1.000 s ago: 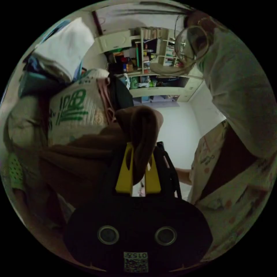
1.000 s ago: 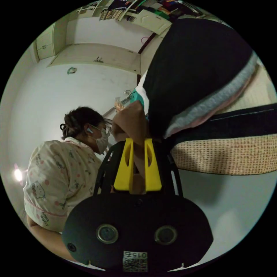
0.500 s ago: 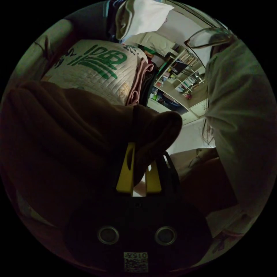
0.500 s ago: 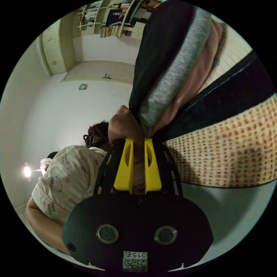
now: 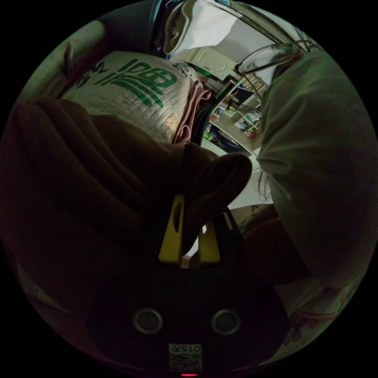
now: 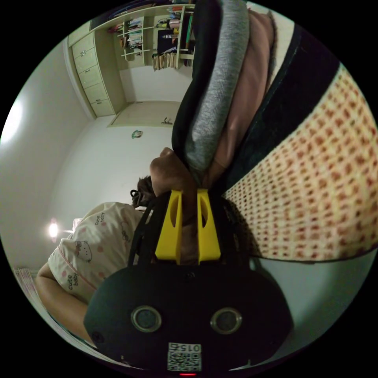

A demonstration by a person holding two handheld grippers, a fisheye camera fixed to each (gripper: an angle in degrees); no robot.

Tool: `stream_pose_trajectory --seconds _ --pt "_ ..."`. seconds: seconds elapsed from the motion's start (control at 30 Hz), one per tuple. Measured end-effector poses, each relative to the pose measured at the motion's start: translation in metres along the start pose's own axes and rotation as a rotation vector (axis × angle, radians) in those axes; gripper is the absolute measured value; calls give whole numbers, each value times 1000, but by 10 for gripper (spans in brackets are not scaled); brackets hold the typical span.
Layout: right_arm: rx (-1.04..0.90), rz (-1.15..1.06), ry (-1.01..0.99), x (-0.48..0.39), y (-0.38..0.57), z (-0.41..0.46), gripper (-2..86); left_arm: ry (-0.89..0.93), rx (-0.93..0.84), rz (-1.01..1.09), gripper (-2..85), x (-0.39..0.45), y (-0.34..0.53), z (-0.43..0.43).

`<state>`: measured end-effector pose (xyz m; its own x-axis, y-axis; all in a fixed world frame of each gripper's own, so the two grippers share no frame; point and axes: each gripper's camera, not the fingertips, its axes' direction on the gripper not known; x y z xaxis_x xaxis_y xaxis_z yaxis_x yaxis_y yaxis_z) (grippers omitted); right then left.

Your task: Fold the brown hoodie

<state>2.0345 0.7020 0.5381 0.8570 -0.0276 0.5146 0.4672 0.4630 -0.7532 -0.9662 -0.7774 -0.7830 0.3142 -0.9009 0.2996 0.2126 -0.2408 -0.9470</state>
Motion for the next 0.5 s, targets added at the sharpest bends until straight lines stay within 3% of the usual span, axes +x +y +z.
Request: stream_pose_trajectory --seconds 0.5 --pt "7 -30 12 -54 48 -76 65 21 -42 -48 12 4 52 13"
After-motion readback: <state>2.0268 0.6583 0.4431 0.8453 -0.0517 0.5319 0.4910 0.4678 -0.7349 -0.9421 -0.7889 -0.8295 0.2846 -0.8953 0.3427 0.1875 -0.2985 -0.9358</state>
